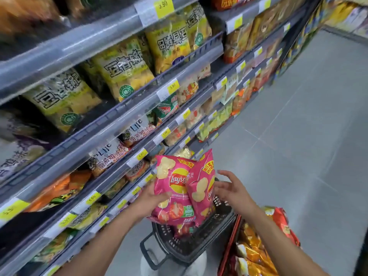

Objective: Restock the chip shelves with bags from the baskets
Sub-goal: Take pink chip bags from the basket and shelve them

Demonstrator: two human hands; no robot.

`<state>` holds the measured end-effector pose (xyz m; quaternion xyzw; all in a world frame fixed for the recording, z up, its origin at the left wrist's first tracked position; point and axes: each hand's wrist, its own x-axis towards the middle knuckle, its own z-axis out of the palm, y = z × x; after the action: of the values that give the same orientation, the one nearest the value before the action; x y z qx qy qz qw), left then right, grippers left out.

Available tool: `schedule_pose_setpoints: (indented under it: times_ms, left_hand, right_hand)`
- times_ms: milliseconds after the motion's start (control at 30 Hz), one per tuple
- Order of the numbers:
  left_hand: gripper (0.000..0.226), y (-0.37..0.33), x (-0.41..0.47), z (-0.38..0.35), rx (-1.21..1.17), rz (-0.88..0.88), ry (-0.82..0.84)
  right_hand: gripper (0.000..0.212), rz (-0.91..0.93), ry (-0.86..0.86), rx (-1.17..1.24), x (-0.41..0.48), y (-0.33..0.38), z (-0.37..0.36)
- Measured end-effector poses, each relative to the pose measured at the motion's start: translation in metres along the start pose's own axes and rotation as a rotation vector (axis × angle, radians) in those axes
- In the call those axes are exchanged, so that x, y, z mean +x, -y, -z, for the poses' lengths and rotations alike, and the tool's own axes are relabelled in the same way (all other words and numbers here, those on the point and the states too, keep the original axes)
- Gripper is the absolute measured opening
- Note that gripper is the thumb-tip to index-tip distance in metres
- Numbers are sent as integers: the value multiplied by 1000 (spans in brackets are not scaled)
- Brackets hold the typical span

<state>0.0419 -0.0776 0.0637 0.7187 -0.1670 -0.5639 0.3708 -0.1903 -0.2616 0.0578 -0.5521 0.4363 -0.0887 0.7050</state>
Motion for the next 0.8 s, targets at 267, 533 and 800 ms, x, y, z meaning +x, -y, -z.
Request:
schedule_pose_setpoints:
  times_ms: [267, 533, 800]
  left_hand:
    - [62, -19, -72, 21, -67, -71, 88]
    - [62, -10, -151, 42, -126, -187, 136]
    - [94, 9, -231, 62, -175, -318, 110]
  right_hand:
    - [94, 187, 50, -433, -48, 70, -7]
    - [120, 163, 178, -531, -115, 99, -45]
    - [96, 241, 198, -502, -184, 122, -88]
